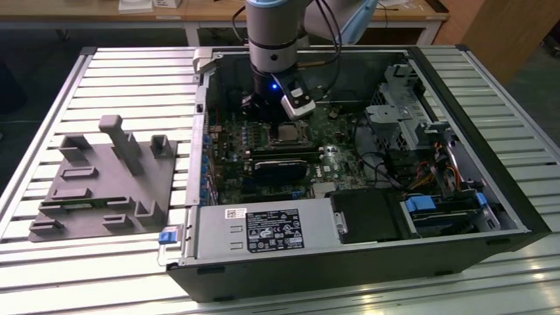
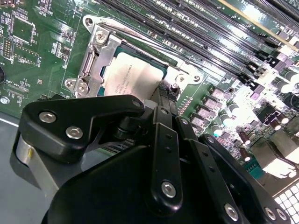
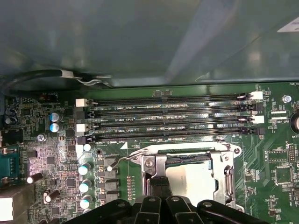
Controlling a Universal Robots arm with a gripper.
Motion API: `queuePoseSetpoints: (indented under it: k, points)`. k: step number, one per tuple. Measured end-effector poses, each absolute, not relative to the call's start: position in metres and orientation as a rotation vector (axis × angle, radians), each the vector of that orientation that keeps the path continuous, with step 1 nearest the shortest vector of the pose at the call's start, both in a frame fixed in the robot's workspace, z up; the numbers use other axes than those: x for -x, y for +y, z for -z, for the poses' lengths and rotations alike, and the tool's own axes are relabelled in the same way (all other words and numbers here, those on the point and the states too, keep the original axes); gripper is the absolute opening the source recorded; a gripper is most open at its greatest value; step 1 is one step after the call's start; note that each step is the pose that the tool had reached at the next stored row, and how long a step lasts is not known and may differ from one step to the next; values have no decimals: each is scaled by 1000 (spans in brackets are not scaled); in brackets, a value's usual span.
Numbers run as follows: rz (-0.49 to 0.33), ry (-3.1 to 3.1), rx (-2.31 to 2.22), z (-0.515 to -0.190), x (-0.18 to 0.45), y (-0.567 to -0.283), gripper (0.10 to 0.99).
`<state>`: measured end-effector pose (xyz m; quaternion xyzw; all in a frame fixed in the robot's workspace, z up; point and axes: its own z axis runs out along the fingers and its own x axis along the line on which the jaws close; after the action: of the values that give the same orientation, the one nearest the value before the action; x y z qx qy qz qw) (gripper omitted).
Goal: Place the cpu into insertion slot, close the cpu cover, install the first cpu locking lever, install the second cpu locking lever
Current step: 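Close the cpu cover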
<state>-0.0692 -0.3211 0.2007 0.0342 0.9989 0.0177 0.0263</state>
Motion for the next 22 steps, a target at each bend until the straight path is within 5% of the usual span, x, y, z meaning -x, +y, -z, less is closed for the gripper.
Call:
queuePoseSetpoints:
  k: [22]
  points:
    - [-55, 3087, -106, -198, 73, -321, 106]
